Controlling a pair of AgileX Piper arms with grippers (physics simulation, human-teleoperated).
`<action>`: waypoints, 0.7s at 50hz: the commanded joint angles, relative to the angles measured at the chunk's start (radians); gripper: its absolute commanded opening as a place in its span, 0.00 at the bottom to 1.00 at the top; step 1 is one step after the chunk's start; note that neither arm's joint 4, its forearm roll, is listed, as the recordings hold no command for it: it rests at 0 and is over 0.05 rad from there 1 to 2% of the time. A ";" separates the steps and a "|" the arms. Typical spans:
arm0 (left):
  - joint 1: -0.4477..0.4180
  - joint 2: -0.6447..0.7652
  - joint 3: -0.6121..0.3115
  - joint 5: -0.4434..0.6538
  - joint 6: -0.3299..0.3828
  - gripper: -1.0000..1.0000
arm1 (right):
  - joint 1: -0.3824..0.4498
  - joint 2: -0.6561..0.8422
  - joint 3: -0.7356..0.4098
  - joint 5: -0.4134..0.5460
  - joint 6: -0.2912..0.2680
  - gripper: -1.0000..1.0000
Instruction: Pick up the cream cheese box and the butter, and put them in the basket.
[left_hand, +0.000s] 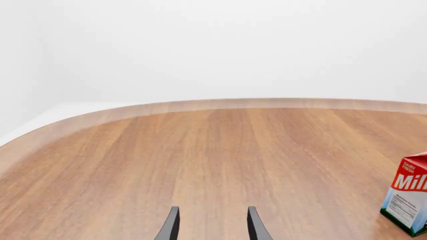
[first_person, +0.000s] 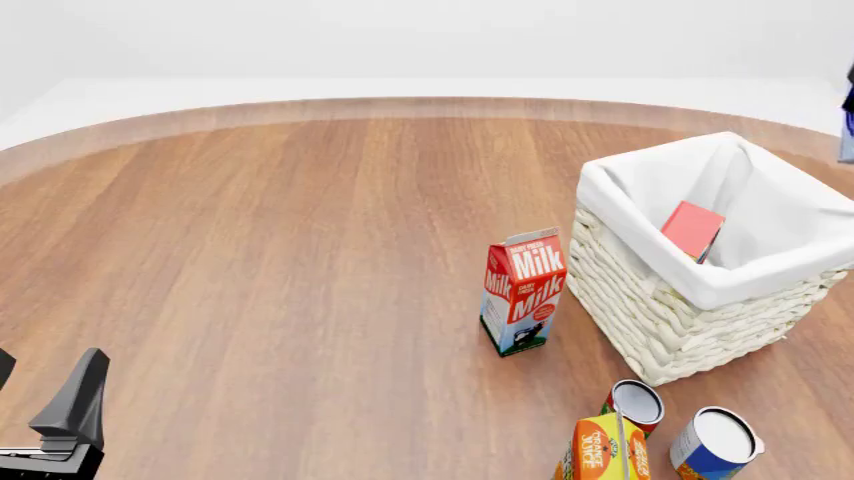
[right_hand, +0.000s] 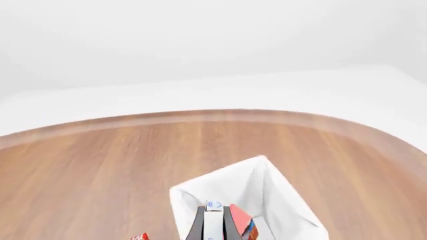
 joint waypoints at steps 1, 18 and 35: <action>0.000 0.000 0.000 0.000 0.000 1.00 | -0.069 0.026 0.027 -0.047 0.018 0.00; 0.000 0.000 0.000 0.000 0.000 1.00 | -0.080 0.040 0.081 -0.085 0.027 0.00; 0.000 0.000 0.000 0.000 0.000 1.00 | -0.125 0.070 0.098 -0.128 0.043 0.00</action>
